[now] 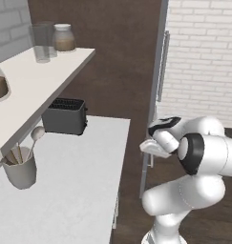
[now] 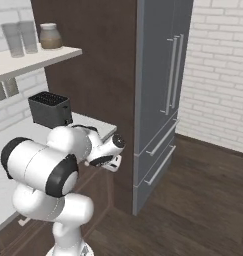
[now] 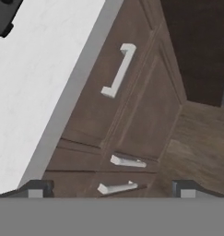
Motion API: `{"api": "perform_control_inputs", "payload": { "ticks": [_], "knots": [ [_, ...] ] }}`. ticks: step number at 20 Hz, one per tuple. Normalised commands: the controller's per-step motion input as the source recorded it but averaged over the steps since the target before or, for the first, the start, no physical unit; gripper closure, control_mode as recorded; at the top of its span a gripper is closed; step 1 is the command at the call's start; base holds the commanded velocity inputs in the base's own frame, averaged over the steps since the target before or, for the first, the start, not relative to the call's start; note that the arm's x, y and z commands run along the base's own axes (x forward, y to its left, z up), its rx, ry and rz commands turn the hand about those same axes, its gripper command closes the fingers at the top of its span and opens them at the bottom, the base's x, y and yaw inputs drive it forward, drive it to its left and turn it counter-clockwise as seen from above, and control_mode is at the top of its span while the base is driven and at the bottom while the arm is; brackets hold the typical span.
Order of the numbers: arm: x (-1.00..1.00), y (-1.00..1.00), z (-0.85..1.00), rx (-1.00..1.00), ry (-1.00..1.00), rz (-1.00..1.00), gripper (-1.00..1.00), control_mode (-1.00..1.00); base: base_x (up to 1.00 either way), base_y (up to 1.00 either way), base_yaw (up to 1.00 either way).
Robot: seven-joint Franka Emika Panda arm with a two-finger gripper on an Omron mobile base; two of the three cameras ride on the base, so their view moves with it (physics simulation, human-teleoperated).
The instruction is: Take a straw from the drawer in front and place it inside the glass cup on the dining counter.
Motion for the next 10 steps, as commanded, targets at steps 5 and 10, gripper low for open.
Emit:
{"api": "perform_control_inputs", "payload": {
  "ticks": [5,10],
  "knots": [
    [0.27,0.23,-0.26,0.1,0.02,0.0,-1.0,-1.0,0.0,0.0,0.0],
    [0.34,0.12,-0.16,0.13,0.04,0.0,-1.0,-1.0,0.0,0.0,0.0]
  ]
}}
